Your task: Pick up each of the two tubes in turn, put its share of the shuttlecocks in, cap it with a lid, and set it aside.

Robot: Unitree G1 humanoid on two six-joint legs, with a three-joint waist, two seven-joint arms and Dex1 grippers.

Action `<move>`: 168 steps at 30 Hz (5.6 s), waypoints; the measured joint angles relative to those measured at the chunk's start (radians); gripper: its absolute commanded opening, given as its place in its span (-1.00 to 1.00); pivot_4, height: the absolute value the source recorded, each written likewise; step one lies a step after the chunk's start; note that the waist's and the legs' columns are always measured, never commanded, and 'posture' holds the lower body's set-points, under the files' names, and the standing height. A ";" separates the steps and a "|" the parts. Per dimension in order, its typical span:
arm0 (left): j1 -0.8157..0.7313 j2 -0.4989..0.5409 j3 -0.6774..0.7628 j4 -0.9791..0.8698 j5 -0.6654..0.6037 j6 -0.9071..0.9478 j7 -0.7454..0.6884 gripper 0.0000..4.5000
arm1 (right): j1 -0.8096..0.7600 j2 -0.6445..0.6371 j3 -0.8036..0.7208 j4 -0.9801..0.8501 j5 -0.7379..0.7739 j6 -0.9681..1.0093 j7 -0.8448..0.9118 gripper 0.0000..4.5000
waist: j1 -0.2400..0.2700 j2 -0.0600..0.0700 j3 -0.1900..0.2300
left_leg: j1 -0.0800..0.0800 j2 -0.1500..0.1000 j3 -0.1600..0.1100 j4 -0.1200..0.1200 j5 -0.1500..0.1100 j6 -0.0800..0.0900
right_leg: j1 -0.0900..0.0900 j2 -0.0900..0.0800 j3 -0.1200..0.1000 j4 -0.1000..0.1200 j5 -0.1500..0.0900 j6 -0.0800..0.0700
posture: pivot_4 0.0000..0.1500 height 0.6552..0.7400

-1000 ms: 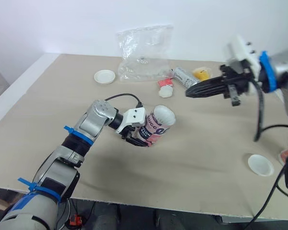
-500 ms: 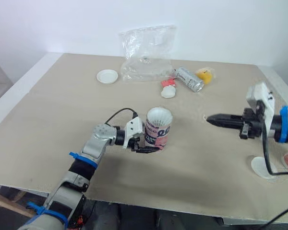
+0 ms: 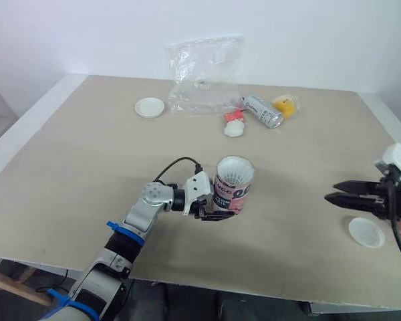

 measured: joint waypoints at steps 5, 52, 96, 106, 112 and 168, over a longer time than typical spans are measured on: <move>-0.004 0.001 -0.012 -0.004 0.001 0.009 0.003 0.44 | 0.142 -0.035 -0.076 0.003 -0.016 0.076 0.039 0.98 | 0.001 0.000 0.000 | -0.001 0.000 0.000 -0.001 0.000 0.000 | 0.002 0.000 0.000 -0.006 0.001 0.002 | 1.00 1.00; 0.017 -0.007 -0.060 -0.102 -0.003 0.117 -0.009 0.44 | 0.262 -0.012 0.072 0.168 -0.191 -0.186 0.030 0.68 | 0.000 -0.001 -0.001 | 0.000 -0.001 -0.001 -0.001 -0.001 0.000 | 0.004 -0.001 -0.001 -0.007 0.001 0.002 | 1.00 1.00; -0.108 0.024 -0.092 -0.037 0.002 0.193 -0.091 0.44 | -0.725 -0.173 0.533 -0.134 -0.102 -0.534 0.381 -0.99 | -0.002 0.001 -0.001 | 0.002 -0.001 0.001 -0.001 -0.003 -0.002 | 0.005 -0.005 -0.006 -0.008 -0.001 0.000 | 1.00 1.00; -0.128 0.023 -0.103 -0.028 0.010 0.196 -0.103 0.44 | -0.989 -0.120 0.784 -0.132 -0.076 -0.599 0.406 -0.99 | -0.001 0.000 -0.001 | 0.000 -0.001 0.001 -0.001 -0.003 -0.002 | -0.001 -0.007 -0.007 -0.008 0.000 -0.002 | 1.00 1.00; -0.128 0.024 -0.103 -0.028 0.009 0.197 -0.103 0.44 | -1.023 -0.128 0.887 -0.097 -0.067 -0.663 0.407 -0.99 | -0.001 0.001 -0.001 | 0.000 0.000 0.002 -0.002 -0.003 -0.002 | -0.001 -0.007 -0.007 -0.008 0.000 -0.002 | 1.00 1.00; -0.109 0.019 -0.092 -0.039 0.008 0.203 -0.078 0.44 | -1.120 -0.104 1.055 -0.013 -0.062 -0.722 0.410 -0.69 | -0.001 0.001 -0.001 | 0.000 0.000 0.002 -0.001 -0.002 -0.001 | 0.001 -0.007 -0.007 -0.007 0.001 -0.003 | 1.00 1.00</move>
